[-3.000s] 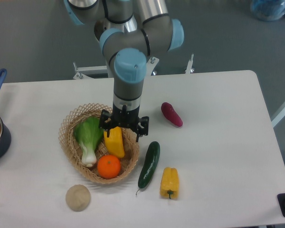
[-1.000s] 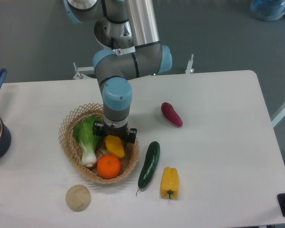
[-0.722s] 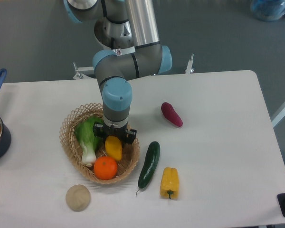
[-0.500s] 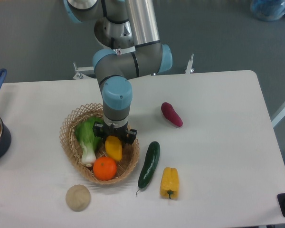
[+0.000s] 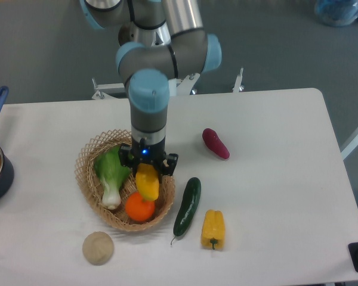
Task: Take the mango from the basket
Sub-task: 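Lift the yellow mango out of the basket and carry it aside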
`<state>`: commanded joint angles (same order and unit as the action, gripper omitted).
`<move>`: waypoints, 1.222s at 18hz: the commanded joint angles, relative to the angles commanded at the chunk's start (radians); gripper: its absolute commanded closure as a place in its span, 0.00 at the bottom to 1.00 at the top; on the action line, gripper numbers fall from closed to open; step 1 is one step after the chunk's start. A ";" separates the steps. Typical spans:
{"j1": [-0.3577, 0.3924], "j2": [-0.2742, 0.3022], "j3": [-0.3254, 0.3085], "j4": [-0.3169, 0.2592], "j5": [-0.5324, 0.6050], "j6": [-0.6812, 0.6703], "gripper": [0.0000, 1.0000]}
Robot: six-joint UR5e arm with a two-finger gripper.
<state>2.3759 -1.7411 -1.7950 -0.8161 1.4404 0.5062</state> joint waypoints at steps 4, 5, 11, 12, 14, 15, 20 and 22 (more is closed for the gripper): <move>0.094 -0.004 0.136 0.008 -0.014 0.002 0.52; 0.118 -0.011 0.172 0.008 -0.035 0.002 0.52; 0.258 -0.101 0.350 0.017 -0.166 0.056 0.52; 0.278 -0.107 0.353 0.017 -0.184 0.101 0.52; 0.325 -0.113 0.347 0.015 -0.221 0.194 0.52; 0.347 -0.113 0.344 0.014 -0.239 0.243 0.52; 0.382 -0.143 0.339 -0.003 -0.241 0.478 0.53; 0.382 -0.150 0.339 -0.003 -0.239 0.482 0.54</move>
<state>2.7581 -1.8914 -1.4557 -0.8191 1.2011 0.9879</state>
